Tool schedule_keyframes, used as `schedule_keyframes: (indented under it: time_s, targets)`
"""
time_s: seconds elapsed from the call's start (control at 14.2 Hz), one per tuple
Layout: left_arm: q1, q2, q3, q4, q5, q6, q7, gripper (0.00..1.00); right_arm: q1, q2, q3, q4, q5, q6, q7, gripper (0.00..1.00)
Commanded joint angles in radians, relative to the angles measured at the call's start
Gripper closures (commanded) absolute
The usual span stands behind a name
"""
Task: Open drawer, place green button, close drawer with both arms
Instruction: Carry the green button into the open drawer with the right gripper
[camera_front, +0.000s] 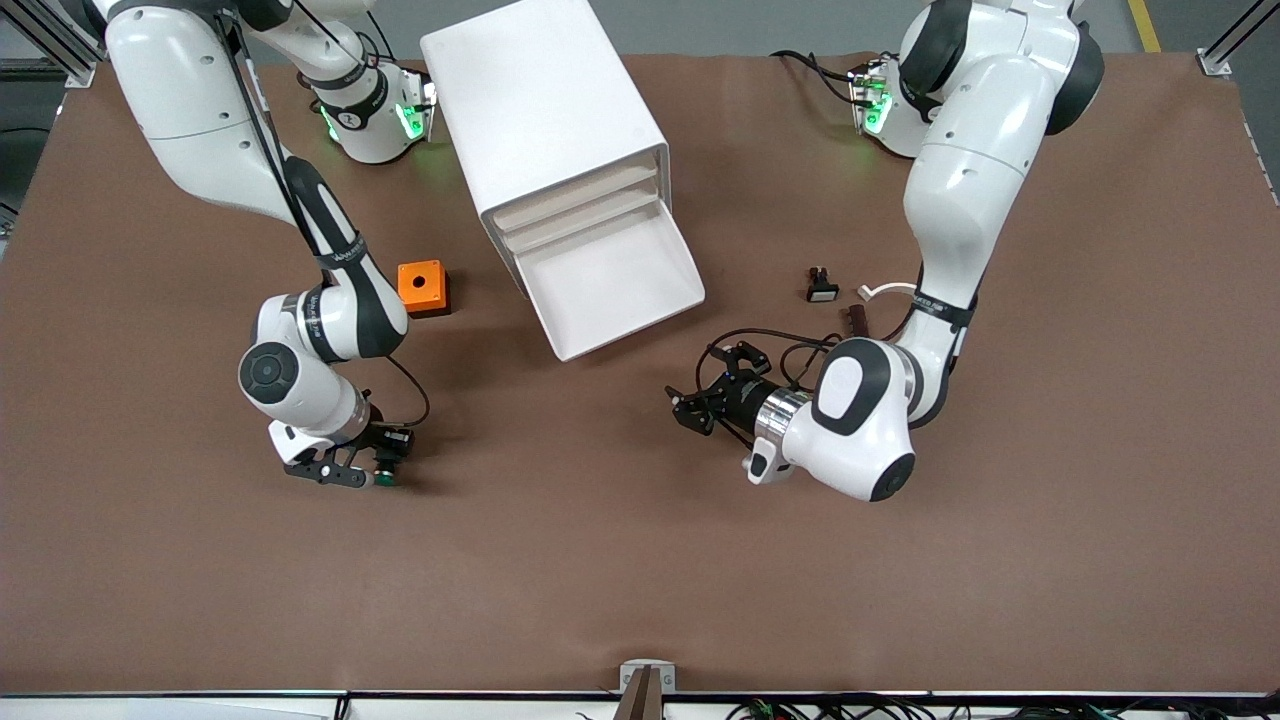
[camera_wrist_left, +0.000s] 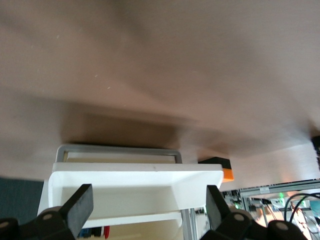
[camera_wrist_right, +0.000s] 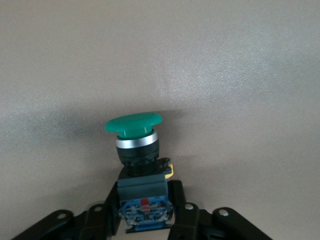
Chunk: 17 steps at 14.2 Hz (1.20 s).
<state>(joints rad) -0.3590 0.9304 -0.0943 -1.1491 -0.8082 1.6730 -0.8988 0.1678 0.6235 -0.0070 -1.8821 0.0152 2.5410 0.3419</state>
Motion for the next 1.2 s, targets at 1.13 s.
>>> schedule_keyframes:
  time_s: [1.13]
  targets:
    - [-0.037, -0.142, 0.022, -0.031, 0.358, 0.145, 0.179, 0.01, 0.491, -0.300, 0.004, 0.025, 0.100, -0.415, 1.043, 1.00]
